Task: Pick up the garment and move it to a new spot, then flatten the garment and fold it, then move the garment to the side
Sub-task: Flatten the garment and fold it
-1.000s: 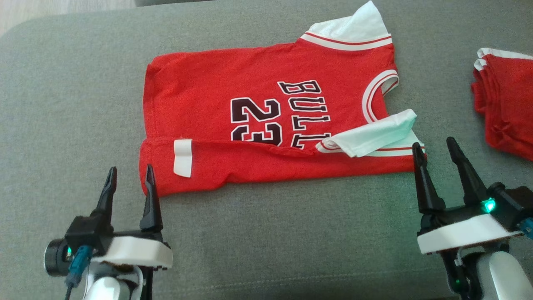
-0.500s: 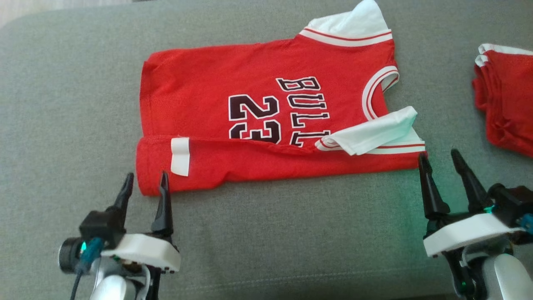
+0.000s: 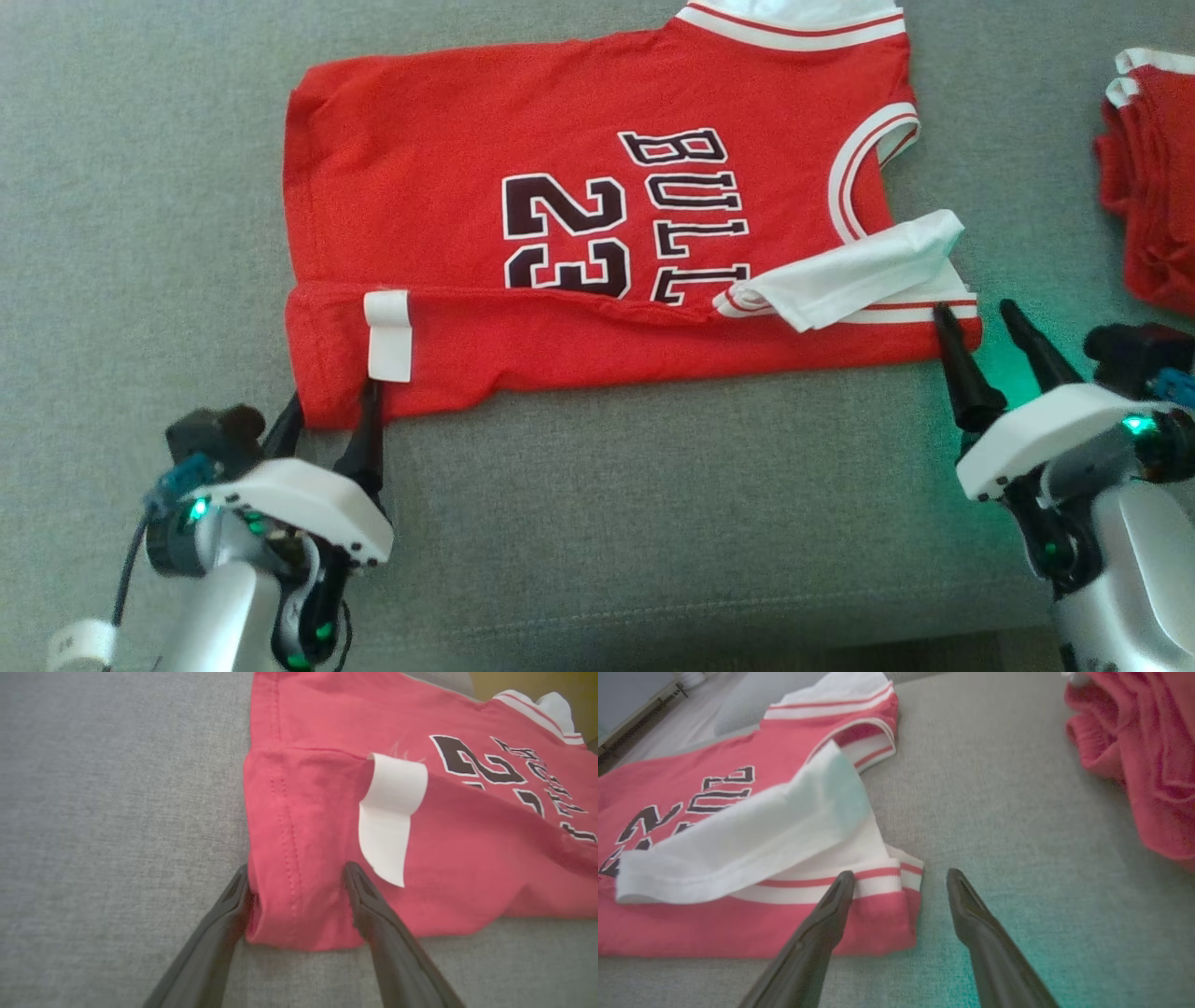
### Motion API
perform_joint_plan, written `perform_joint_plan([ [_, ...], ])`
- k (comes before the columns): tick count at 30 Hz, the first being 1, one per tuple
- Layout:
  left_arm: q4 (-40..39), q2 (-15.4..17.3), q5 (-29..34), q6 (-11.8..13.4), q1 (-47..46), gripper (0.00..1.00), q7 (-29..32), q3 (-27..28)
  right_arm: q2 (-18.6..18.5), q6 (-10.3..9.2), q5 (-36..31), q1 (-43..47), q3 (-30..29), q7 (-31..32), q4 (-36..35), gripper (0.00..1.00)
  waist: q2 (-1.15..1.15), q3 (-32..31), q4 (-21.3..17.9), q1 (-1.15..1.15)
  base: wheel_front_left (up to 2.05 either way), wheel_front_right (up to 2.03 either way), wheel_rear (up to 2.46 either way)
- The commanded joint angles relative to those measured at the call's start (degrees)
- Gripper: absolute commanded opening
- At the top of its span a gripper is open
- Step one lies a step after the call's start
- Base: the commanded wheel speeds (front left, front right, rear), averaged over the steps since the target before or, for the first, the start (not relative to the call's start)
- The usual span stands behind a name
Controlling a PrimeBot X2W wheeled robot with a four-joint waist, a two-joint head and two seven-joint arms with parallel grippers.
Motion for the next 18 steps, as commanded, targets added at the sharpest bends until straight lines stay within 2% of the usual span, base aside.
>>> perform_joint_plan([
  [1, -0.4, 0.4, -0.7, -0.2, -1.8, 1.0, 1.4, 2.0, -1.1, 0.21, 0.7, -1.3, 1.4, 0.9, -0.6, 1.0, 0.0, 0.4, 0.2, 0.0, 0.0, 0.0, 0.0],
  [4, 0.8, 0.1, -2.8, -1.4, -2.3, 0.98, 3.7, 1.9, -1.3, 0.21, 1.8, -2.9, 2.4, 2.7, 1.7, 1.0, 0.0, 0.7, 0.4, 0.0, 0.0, 0.0, 0.0],
  [5, 1.0, 0.2, -3.0, -1.8, -2.4, 0.41, 4.3, 1.7, -1.4, 0.21, 2.1, -3.4, 2.8, 3.4, 2.4, 0.79, 0.0, 0.8, 0.4, 0.0, 0.0, 0.0, 0.0],
  [6, 1.1, 0.4, -3.1, -2.1, -2.5, 0.0, 4.6, 1.5, -1.3, 0.21, 2.6, -3.7, 3.1, 3.8, 2.8, 0.39, 0.0, 0.8, 0.5, 0.0, 0.0, 0.0, 0.0],
  [7, 1.0, 0.5, -3.1, -2.3, -2.5, 0.0, 4.8, 1.3, -1.4, 0.21, 3.0, -4.0, 3.3, 3.8, 3.1, 0.0, 0.0, 0.8, 0.5, 0.0, 0.0, 0.0, 0.0],
  [13, -2.2, 2.0, -1.7, -1.5, -1.4, 0.0, 3.9, 1.1, -1.2, 0.21, 5.3, -3.2, 2.8, 2.7, 3.0, 0.0, 0.0, 0.2, 0.7, 0.0, 0.0, 0.0, 0.0],
  [18, -7.4, 3.8, -1.1, 0.1, 2.0, 0.0, 5.2, 1.6, -0.6, 0.21, 6.5, 2.2, 0.9, 3.0, -0.6, 0.0, 0.0, -1.8, 1.1, 0.0, 0.0, 0.0, 0.0],
])
